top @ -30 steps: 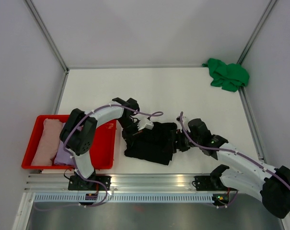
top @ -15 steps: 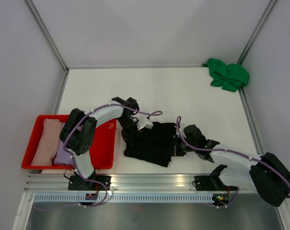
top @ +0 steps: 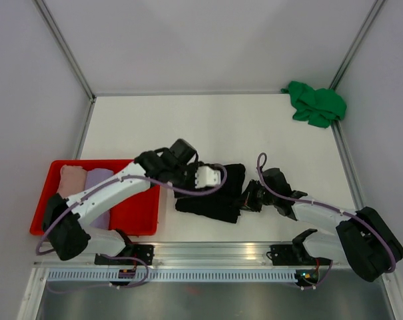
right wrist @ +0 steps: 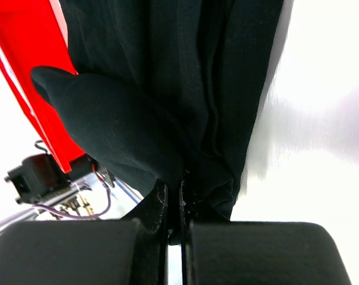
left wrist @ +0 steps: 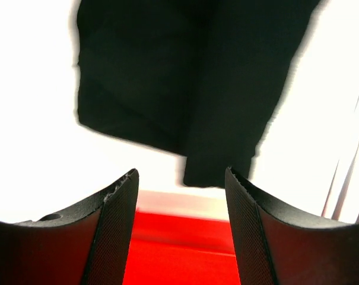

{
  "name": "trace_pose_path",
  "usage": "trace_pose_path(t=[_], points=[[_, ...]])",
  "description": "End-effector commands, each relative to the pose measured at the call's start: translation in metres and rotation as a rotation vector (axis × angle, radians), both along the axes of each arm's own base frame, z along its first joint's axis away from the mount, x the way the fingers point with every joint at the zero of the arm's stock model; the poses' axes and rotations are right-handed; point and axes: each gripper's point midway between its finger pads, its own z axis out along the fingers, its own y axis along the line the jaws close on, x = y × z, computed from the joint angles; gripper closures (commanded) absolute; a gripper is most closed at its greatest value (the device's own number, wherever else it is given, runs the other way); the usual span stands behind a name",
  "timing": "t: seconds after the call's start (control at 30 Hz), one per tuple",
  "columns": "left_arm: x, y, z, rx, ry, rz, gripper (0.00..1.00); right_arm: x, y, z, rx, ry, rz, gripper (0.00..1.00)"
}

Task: Roll the t-shirts
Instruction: Roll the tshirt

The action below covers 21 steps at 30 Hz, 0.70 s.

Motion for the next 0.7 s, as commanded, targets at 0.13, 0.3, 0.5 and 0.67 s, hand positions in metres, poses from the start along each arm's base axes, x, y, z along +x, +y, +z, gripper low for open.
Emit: trace_pose_path(t=[0.13,0.3,0.5,0.67], points=[[-0.04,0.014,-0.065,0.206,-0.188,-0.176,0.31,0.019,0.004,0.008,0.073,-0.018,-0.075,1.0],[-0.025,0.011,-0.083,0.24,-0.278,-0.189,0.28,0.016,0.005,0.006,0.068,-0.022,-0.041,1.0],[-0.024,0.013,-0.097,0.267,-0.283,-0.202,0.28,0.016,0.006,0.006,0.07,-0.026,-0.028,1.0],[-0.018,0.011,-0.099,0.265,-0.321,-0.215,0.27,0.015,0.006,0.002,0.064,-0.019,-0.011,1.0]])
